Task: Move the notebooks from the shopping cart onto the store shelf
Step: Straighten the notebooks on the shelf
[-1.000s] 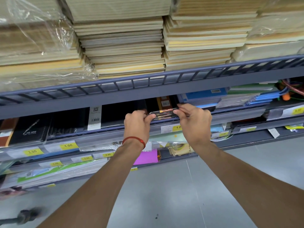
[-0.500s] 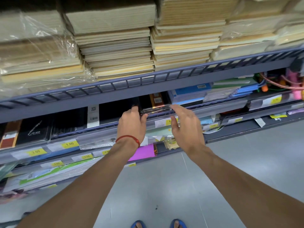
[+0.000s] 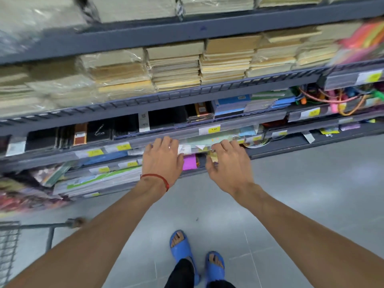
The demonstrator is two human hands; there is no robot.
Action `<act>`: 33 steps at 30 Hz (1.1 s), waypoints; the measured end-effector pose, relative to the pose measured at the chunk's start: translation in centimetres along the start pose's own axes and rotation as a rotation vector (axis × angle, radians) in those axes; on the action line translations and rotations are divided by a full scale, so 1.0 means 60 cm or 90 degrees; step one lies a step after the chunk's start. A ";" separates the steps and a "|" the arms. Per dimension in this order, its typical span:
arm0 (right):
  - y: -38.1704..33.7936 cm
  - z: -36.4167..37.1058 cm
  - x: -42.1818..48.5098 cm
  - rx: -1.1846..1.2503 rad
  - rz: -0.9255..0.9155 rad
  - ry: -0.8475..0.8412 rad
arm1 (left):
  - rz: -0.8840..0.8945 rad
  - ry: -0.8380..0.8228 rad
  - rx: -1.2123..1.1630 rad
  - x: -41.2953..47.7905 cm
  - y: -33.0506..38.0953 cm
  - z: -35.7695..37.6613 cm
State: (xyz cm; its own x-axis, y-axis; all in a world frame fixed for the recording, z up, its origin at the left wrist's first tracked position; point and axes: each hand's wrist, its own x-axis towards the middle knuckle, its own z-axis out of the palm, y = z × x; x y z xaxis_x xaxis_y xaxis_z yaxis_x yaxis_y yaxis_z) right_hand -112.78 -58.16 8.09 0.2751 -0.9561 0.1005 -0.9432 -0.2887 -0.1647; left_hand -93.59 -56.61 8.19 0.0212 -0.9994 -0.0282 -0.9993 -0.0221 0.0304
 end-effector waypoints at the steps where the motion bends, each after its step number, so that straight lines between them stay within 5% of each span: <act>1: -0.008 -0.015 -0.014 -0.007 -0.013 0.000 | 0.003 0.007 0.011 -0.019 -0.001 -0.013; 20: -0.202 -0.153 -0.147 -0.009 -0.194 0.046 | -0.102 0.063 0.093 -0.296 -0.101 -0.187; 33: -0.444 -0.081 -0.115 0.033 -0.056 0.057 | -0.021 0.030 0.024 -0.287 -0.375 -0.155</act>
State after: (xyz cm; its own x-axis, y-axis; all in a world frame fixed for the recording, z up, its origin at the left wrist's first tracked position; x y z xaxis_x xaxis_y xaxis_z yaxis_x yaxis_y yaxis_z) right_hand -90.46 -43.63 16.58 0.3369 -0.9193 0.2035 -0.9042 -0.3761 -0.2023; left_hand -71.17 -39.14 17.31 0.0544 -0.9983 0.0192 -0.9985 -0.0545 -0.0073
